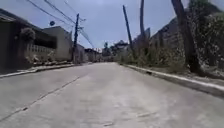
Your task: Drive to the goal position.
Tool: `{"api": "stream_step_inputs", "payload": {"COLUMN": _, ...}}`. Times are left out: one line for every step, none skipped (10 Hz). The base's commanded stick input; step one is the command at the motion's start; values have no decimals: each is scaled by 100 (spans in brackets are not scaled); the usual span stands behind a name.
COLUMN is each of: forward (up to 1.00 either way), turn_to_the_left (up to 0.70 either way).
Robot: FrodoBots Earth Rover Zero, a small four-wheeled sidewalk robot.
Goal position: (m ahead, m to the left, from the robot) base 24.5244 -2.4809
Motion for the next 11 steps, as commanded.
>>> {"api": "stream_step_inputs", "payload": {"forward": 100, "turn_to_the_left": 3}}
{"api": "stream_step_inputs", "payload": {"forward": 100, "turn_to_the_left": 3}}
{"api": "stream_step_inputs", "payload": {"forward": 100, "turn_to_the_left": 3}}
{"api": "stream_step_inputs", "payload": {"forward": 100, "turn_to_the_left": 3}}
{"api": "stream_step_inputs", "payload": {"forward": 100, "turn_to_the_left": 3}}
{"api": "stream_step_inputs", "payload": {"forward": 100, "turn_to_the_left": 3}}
{"api": "stream_step_inputs", "payload": {"forward": 100, "turn_to_the_left": 3}}
{"api": "stream_step_inputs", "payload": {"forward": 100, "turn_to_the_left": 3}}
{"api": "stream_step_inputs", "payload": {"forward": 100, "turn_to_the_left": 3}}
{"api": "stream_step_inputs", "payload": {"forward": 100, "turn_to_the_left": -31}}
{"api": "stream_step_inputs", "payload": {"forward": 100, "turn_to_the_left": -37}}
